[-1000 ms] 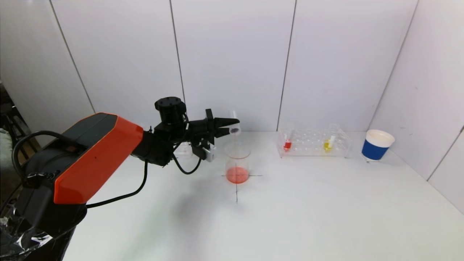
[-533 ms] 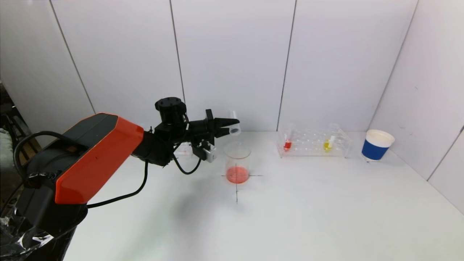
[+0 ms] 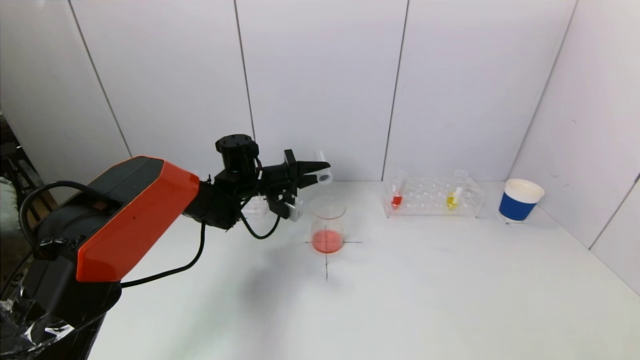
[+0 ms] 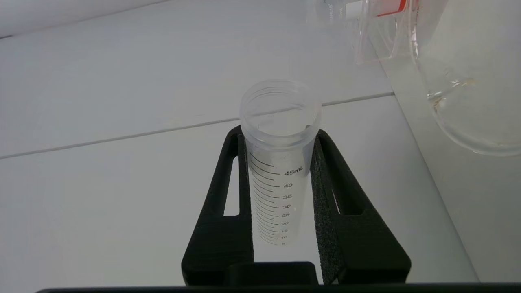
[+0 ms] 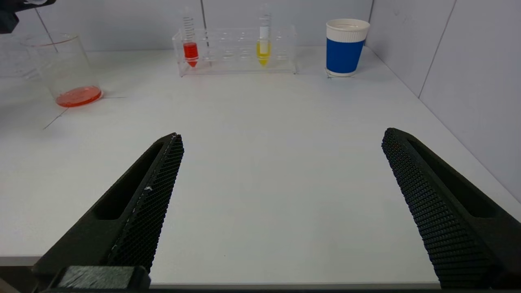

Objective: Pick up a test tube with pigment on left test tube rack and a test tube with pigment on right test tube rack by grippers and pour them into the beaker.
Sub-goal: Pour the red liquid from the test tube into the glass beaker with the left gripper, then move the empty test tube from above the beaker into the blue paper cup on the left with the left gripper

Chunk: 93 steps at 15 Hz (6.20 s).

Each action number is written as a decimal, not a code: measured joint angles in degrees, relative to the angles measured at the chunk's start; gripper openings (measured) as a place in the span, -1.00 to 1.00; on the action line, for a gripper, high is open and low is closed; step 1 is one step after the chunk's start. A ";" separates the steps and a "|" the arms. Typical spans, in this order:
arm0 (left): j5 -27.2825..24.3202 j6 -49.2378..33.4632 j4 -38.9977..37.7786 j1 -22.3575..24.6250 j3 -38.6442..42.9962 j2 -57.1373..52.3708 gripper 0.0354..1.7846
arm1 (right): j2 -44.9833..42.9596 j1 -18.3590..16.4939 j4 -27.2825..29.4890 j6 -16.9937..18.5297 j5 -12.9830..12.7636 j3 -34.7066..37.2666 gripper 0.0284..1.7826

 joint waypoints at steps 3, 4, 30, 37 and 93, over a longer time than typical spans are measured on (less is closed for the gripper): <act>6.56 -6.28 0.05 -0.24 -0.55 -1.34 -0.54 | 0.00 0.00 0.00 0.00 0.00 0.00 0.99; 9.58 -9.58 0.06 -0.39 -1.23 -1.97 -0.54 | 0.00 0.00 0.02 -0.02 0.00 0.00 0.99; 56.58 -90.80 11.76 24.32 21.37 -31.28 -0.54 | 0.00 -0.02 0.00 0.00 0.00 0.00 0.99; 56.14 -90.99 2.54 32.82 28.59 -28.57 -0.54 | 0.00 0.00 0.00 0.00 0.02 0.00 0.99; 56.22 -90.95 -9.05 34.33 23.19 -8.24 -0.54 | 0.00 0.00 0.00 0.00 0.00 0.00 0.99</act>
